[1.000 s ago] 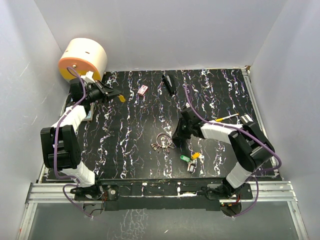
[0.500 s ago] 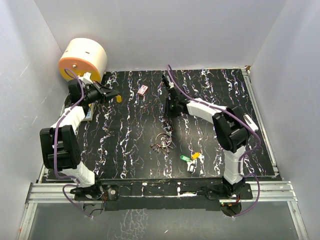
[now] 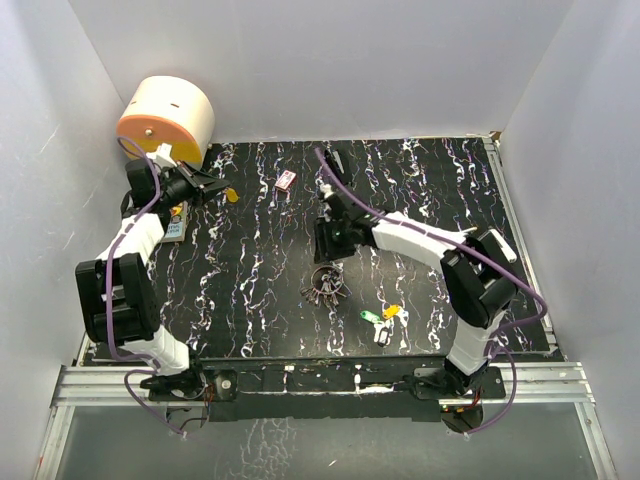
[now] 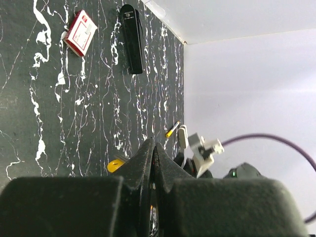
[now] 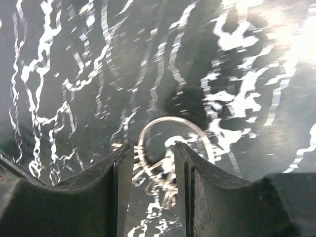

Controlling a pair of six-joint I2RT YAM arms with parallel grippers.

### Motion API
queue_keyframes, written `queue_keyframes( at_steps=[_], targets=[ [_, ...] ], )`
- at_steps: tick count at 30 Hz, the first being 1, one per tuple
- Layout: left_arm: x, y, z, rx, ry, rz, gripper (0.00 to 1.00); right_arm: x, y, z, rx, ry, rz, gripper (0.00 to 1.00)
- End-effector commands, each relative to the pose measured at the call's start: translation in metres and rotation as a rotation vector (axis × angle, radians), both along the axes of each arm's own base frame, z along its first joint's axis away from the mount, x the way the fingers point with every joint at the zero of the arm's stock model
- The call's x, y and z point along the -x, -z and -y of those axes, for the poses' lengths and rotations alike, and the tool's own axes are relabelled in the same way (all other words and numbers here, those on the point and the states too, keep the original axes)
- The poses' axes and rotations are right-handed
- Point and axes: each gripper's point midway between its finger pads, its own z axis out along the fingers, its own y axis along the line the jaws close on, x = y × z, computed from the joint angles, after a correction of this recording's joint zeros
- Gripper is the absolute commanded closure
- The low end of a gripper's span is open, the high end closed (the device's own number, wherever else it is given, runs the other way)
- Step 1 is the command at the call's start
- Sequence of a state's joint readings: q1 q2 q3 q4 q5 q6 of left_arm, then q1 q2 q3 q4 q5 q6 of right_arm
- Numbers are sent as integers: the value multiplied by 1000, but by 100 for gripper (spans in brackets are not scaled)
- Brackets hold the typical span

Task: Put the keys on the keyring

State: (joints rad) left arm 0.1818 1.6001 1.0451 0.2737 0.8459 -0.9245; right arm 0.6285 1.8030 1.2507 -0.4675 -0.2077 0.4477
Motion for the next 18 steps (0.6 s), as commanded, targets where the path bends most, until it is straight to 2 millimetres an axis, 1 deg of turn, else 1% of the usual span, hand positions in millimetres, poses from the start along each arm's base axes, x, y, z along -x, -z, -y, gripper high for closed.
queue_keyframes(
  at_steps=[1,3,4,5,6,9,13,18],
  targets=[
    [11,-25,-3,-56,1,93,100,22,-20,-29,38,-122,111,58],
    [13,-25,-5,-75,-4,98,100,29,-19,-34,101,-199,196,58],
    [13,-25,-6,-84,-5,102,100,30,-16,-35,130,-238,232,58],
    [14,-24,-7,-91,-7,101,100,31,-18,-35,139,-269,270,59],
    [15,-24,-8,-96,-9,102,100,30,-24,-34,138,-296,310,60],
    [17,-23,-11,-104,-21,103,100,21,-27,-36,145,-363,412,64],
    [18,-25,-16,-124,-37,112,100,16,-29,-40,143,-429,491,65],
    [20,-26,-23,-141,-58,121,100,17,-21,-50,114,-519,533,63]
  ],
)
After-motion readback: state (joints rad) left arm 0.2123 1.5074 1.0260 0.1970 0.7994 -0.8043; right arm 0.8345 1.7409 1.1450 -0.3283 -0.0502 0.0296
